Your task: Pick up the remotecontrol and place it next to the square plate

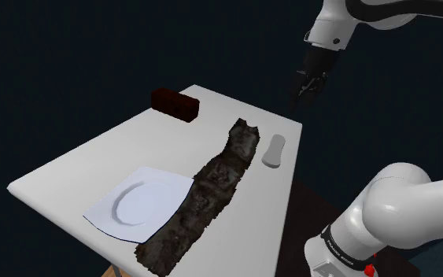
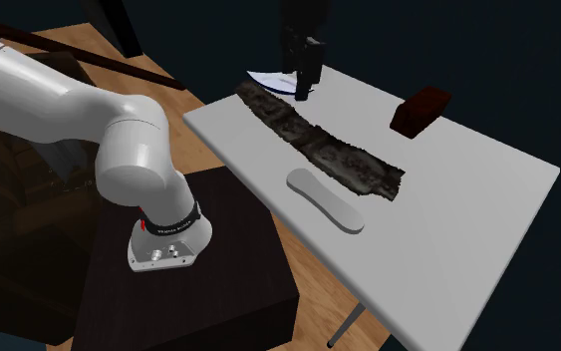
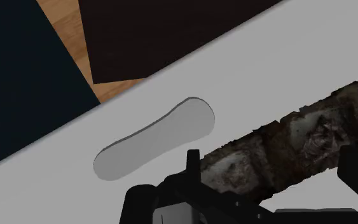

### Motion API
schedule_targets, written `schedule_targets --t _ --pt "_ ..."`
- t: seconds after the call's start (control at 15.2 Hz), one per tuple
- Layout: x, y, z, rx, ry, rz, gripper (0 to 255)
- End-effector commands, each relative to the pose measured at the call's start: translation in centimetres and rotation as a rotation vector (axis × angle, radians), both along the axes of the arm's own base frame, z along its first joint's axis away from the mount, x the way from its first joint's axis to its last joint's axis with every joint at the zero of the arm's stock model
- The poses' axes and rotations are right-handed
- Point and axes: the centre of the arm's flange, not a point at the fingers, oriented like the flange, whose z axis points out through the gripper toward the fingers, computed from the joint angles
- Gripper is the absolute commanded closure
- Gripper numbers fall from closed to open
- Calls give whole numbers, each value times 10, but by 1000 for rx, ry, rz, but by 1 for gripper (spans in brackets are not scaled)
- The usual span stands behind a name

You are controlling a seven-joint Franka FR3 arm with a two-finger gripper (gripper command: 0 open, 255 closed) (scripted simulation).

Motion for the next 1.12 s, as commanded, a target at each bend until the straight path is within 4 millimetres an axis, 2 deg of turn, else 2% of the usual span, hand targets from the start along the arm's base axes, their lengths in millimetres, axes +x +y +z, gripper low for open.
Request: schedule_targets --t 0.0,0.53,1.06 --pt "0 0 0 0 0 0 0" --pt "27 -36 -91 -45 -10 -479 0" --pt "35 -84 -180 -89 -20 -958 0"
